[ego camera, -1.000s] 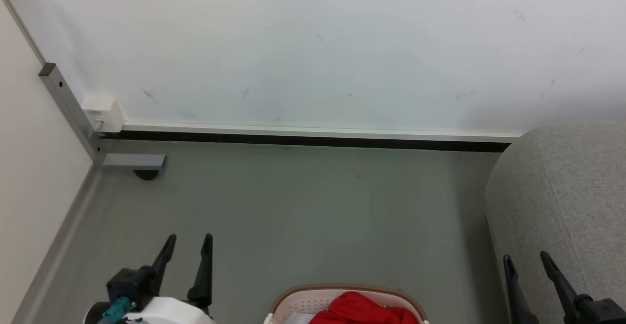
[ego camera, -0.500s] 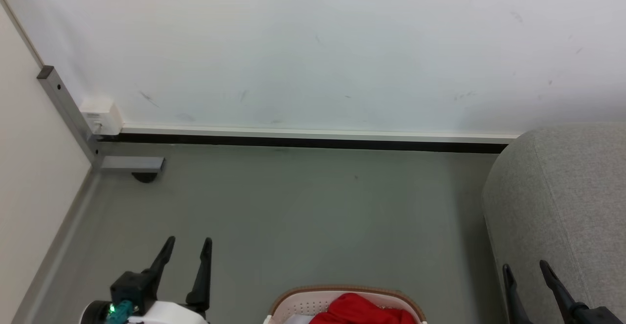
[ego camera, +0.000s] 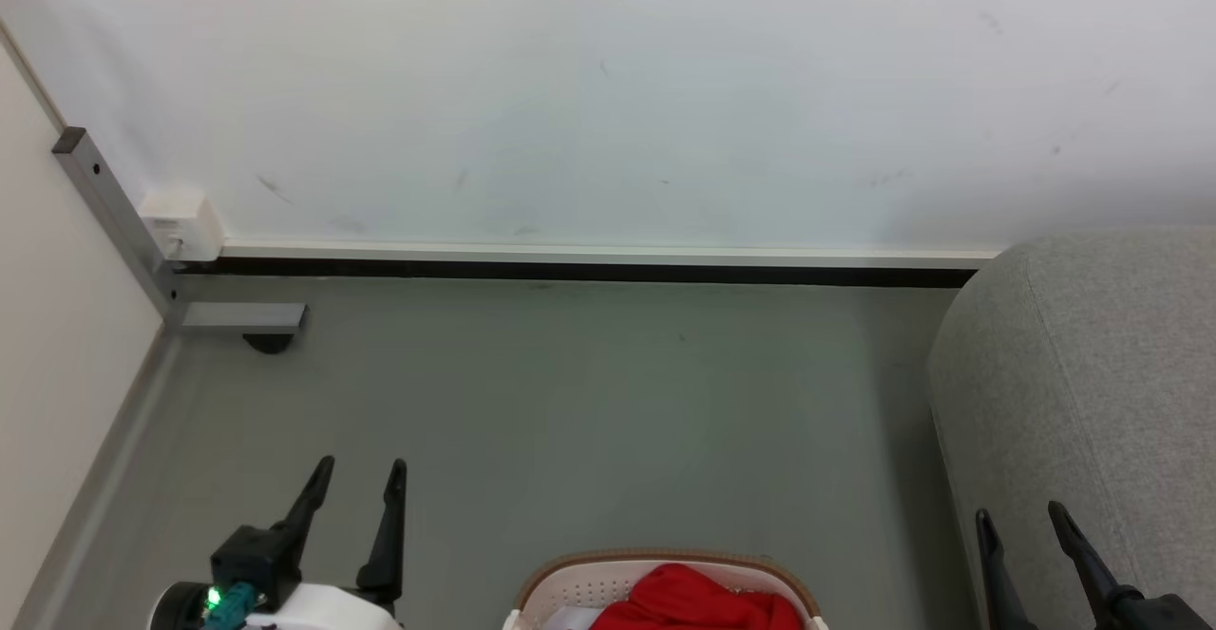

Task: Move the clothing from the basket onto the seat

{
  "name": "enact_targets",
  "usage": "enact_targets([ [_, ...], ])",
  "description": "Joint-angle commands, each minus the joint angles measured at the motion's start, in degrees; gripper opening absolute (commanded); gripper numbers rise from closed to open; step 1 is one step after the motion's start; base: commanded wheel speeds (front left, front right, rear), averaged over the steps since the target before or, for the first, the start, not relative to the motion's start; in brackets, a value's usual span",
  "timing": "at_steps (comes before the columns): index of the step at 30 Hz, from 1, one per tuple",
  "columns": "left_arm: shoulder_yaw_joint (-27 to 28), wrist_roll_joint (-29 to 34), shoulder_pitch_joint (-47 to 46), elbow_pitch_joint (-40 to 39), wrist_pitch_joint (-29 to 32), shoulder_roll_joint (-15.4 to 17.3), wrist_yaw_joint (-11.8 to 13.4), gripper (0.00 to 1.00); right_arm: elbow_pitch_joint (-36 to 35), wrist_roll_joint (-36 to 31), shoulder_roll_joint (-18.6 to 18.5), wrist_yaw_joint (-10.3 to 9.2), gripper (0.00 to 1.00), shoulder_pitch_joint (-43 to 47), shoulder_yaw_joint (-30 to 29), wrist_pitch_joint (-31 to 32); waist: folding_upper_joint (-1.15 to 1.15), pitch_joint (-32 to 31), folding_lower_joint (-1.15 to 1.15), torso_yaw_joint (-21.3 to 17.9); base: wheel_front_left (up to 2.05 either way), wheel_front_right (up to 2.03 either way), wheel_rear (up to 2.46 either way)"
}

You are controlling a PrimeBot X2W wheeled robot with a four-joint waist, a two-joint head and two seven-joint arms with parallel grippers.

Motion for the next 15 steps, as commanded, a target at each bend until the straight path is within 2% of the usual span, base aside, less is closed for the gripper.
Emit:
enact_targets([
  [1,0.21,0.19,-0.36,-0.12,-0.04,-0.02,-0.03,1.0,-0.3,0.35,-0.14,-0.12,1.0,-0.23,0.0,0.0,0.0,0.43,0.0,-0.33,0.0,0.0,0.0],
  [7,-0.52,0.36,-2.24,-0.29,-0.04,-0.36,-0.43,1.0,-1.71,1.83,-0.54,-0.12,1.0,-1.76,-0.54,0.01,0.0,3.67,0.0,-2.01,0.0,0.0,0.0],
  [15,-7.8,1.69,-8.73,2.69,-0.04,-1.1,-1.38,1.0,-3.41,2.28,-1.63,-0.12,1.0,-4.71,-1.85,0.02,0.0,11.35,0.0,-5.35,0.0,0.0,0.0],
])
